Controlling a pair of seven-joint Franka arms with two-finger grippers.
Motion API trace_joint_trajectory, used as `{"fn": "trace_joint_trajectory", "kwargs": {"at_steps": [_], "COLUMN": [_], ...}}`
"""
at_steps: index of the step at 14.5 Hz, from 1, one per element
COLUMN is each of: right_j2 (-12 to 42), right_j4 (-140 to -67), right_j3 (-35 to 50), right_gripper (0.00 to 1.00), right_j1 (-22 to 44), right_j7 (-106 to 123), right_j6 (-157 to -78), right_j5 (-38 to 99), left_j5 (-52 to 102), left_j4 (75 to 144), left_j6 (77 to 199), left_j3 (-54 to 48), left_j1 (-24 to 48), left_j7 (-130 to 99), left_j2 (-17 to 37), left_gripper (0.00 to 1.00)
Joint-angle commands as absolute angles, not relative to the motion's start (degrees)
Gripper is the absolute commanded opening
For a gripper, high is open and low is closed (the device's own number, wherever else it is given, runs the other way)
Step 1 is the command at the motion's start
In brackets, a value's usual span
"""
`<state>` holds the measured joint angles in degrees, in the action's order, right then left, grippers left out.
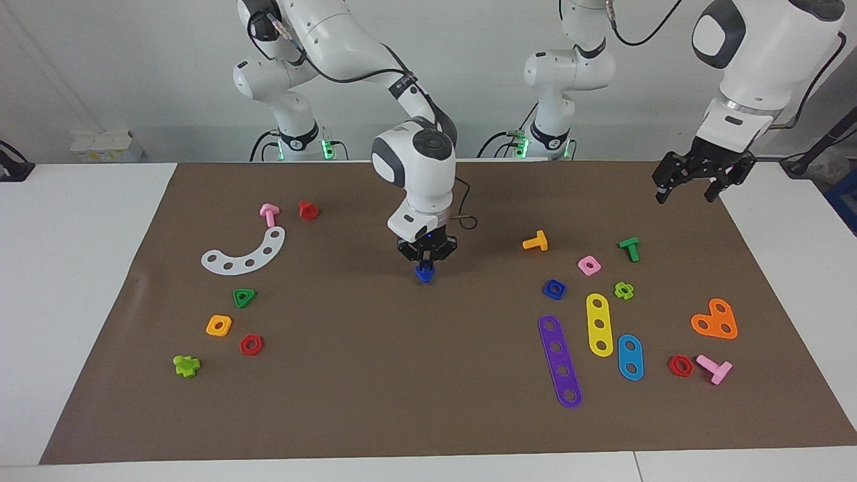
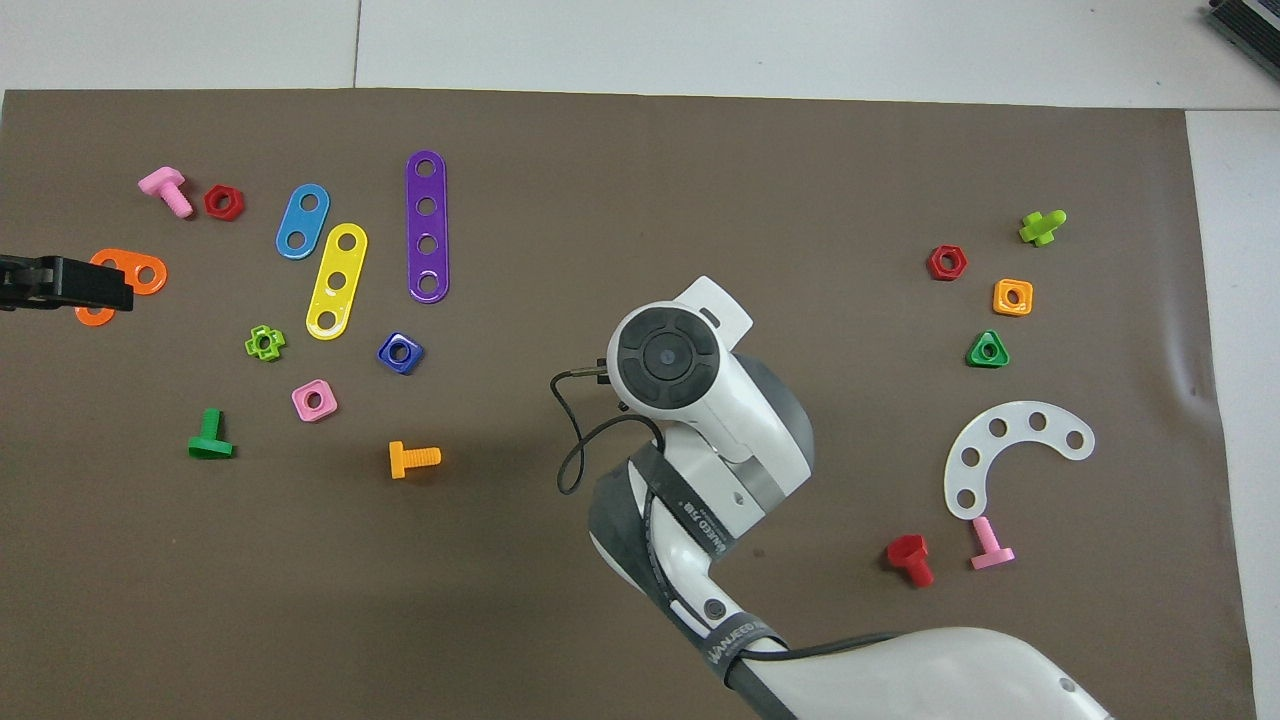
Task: Unscrew and place screws in storage area
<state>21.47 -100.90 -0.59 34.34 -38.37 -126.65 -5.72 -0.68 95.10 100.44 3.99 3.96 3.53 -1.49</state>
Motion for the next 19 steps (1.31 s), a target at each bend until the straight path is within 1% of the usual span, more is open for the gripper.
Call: {"fn": "trace_joint_trajectory", "kwargs": {"at_steps": [1, 3, 5, 6, 10, 13, 19], "right_j2": [14.2, 10.4, 8.6, 8.1, 7.9, 7.7, 8.2], "right_j4": [-107.7, -112.0, -114.1, -115.0, -116.5, -117.3, -117.2], "right_j3": [0.0, 0.0, 0.0, 0.0, -0.1, 0.0, -0.1], "right_gripper": [0.0, 0.0, 0.0, 0.0, 0.0, 0.0, 0.0], "right_j1": [30.3, 27.6, 23.8, 22.6, 15.4, 11.3, 8.0], "right_j7": [-34.0, -29.3, -20.5, -16.7, -2.7, -1.9, 1.3], "right_j6": [-126.8, -127.0, -126.9, -127.0, -126.9, -127.7, -130.2], "right_j5": [-5.8, -5.8, -5.8, -5.8, -5.7, -5.8, -5.8], "left_j5": [-1.1, -1.0, -1.0, -1.1, -1.2, -1.2, -1.2], "left_j4": [87.8, 85.4, 83.1, 83.2, 87.8, 93.8, 94.2], "left_j6": [96.4, 93.0, 90.0, 90.6, 91.0, 91.8, 90.8], "left_j3": [4.1, 4.0, 3.9, 3.9, 3.8, 3.8, 3.8], "left_j1": [4.3, 4.5, 4.8, 5.0, 4.7, 4.4, 5.0], "left_j7": [2.7, 2.7, 2.7, 2.7, 3.0, 2.6, 2.5], "left_j2": [1.4, 1.9, 1.9, 1.7, -0.4, -3.8, -4.0], "left_gripper": [1.0, 1.0, 1.0, 1.0, 1.0, 1.0, 1.0]}}
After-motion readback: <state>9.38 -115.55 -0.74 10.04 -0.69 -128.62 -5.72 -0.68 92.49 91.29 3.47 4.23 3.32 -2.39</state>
